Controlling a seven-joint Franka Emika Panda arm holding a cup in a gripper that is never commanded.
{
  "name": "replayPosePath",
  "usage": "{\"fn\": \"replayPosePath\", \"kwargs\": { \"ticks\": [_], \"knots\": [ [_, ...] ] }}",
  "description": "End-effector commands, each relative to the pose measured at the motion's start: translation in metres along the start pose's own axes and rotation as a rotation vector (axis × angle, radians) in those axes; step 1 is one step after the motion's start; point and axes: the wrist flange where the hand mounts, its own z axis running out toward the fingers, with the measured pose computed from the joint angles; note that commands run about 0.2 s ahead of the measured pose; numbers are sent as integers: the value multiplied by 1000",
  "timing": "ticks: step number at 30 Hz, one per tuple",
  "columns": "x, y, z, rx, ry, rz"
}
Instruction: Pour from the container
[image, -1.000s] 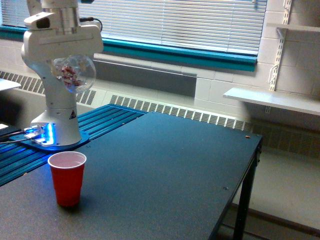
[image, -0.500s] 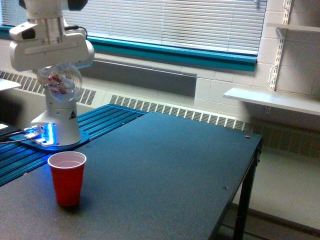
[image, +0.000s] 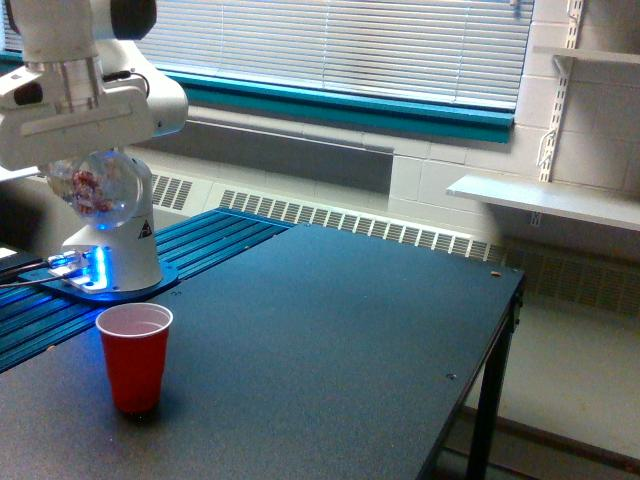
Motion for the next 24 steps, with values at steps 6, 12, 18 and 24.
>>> {"fn": "replayPosePath", "kwargs": {
  "ticks": [6, 12, 18, 24],
  "knots": [
    [27, -12, 10, -11, -13, -161],
    [33, -13, 24, -27, -49, -211],
    [39, -11, 34, -6, -114, -220],
    [50, -14, 38, 7, -136, -242]
  ]
}}
